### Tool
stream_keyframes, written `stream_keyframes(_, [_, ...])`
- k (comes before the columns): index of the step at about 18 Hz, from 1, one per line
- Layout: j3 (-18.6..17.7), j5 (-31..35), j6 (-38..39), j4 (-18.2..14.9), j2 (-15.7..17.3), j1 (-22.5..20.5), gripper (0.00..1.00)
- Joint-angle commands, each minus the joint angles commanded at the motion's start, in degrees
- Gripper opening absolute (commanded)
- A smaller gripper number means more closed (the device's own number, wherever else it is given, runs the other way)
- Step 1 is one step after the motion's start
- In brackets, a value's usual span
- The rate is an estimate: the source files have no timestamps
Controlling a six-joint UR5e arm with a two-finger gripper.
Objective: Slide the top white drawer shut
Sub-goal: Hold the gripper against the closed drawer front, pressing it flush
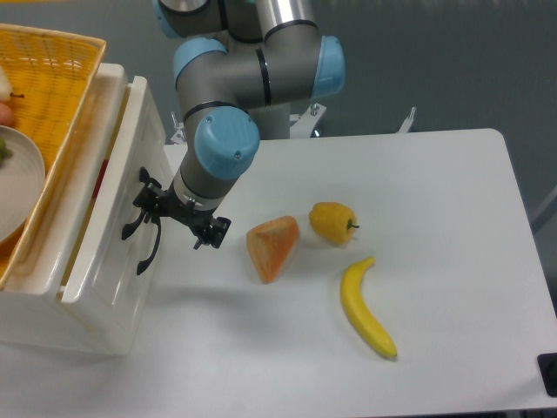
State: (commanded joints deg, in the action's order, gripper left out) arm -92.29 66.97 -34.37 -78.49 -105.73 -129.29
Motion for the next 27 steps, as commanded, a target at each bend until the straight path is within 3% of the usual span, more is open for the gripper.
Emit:
stream_keyframes(12, [0.0,1.1,-0.7,0.1,1.8,-5.4,1.00])
stream_keyframes(27, [-1.8,0.5,0.1,-0.5,1.9,-1.8,1.00])
